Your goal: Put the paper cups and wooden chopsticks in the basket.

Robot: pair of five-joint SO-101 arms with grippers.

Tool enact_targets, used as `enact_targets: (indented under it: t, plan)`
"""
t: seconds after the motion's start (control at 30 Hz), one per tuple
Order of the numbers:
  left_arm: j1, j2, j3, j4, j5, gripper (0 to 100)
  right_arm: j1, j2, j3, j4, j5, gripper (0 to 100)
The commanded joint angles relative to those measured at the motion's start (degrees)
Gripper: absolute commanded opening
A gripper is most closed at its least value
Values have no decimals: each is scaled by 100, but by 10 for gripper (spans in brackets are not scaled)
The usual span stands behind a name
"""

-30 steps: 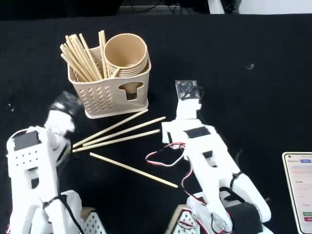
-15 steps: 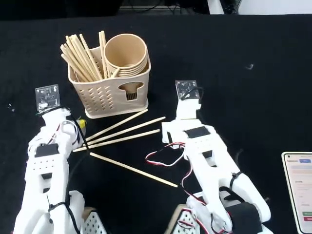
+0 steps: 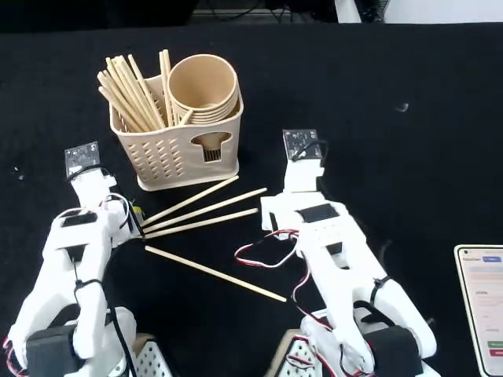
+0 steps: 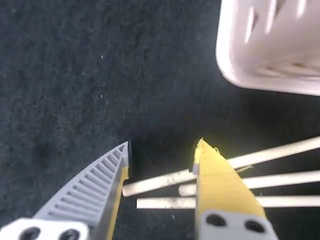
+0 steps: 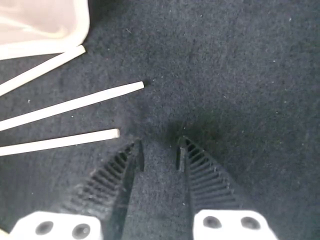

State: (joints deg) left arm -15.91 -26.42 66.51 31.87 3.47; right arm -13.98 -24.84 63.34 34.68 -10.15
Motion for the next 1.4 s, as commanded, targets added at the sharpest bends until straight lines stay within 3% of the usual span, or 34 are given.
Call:
enact_targets:
  t: [0.0, 0.13, 0.5, 0.9, 1.1, 1.37]
  plan:
    - [207, -62, -418, 642, -220, 216, 97, -277, -4, -88, 62, 124]
    - [391, -211, -338, 976, -1020, 216, 97, -277, -4, -88, 62, 124]
    - [409, -519, -356, 2136, -1934, 216, 97, -277, -4, -88, 62, 124]
    - [778, -3121, -180, 3516, -2242, 220, 97, -277, -4, -88, 53, 124]
    - [1560, -3226, 136, 3147, -2840, 221, 97, -268, -4, -88, 53, 124]
    - [1657, -1996, 75, 2470, -2857, 221, 97, -268, -4, -88, 53, 124]
